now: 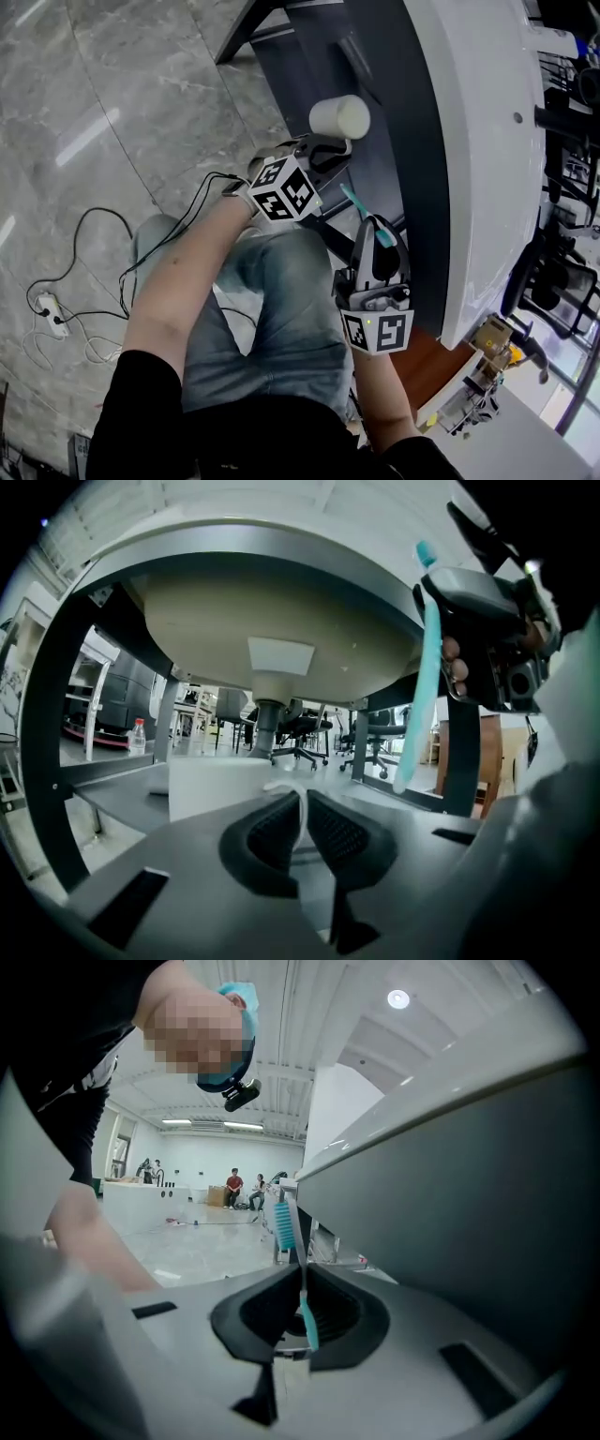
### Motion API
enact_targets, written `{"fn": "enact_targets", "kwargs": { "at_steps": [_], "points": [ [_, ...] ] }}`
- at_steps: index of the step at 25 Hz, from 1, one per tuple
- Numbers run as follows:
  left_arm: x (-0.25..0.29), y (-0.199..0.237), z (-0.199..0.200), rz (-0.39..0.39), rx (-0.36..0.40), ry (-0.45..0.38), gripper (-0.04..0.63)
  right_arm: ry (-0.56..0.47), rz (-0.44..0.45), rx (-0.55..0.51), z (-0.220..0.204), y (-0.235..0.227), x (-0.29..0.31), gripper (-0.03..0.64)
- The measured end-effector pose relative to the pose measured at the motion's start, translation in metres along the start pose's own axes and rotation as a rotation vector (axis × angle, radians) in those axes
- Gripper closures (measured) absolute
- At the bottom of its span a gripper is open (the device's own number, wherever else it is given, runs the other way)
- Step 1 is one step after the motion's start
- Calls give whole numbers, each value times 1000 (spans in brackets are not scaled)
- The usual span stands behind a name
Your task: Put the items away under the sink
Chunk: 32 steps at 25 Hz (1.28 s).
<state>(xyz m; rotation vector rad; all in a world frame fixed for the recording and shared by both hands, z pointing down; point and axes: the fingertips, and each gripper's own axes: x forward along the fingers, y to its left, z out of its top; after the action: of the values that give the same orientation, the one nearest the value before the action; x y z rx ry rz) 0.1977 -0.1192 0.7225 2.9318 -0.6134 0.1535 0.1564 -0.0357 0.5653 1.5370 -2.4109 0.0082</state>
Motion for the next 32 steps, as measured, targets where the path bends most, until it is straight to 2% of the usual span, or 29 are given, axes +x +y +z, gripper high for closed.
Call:
{"fn": "enact_targets", "kwargs": {
  "at_steps": [8,12,20,28,32],
  "points": [
    [24,-12,16,-37,9,-64,556,13,-17,6,-11,-5,-6,572],
    [34,-26,11,-75,-7,-53,555,26,-11,3,-11,-3,-8,572],
    [49,-46,6,-141,41,-79,555,37,-21,-1,-16,-8,-15,572],
    [58,-48,-8,-155,25,-13,552,40,-33,7,-17,-12,-16,572],
    [54,-48,-8,-128,2,6,441,51,-42,-1,-14,-13,-18,572]
  ]
}}
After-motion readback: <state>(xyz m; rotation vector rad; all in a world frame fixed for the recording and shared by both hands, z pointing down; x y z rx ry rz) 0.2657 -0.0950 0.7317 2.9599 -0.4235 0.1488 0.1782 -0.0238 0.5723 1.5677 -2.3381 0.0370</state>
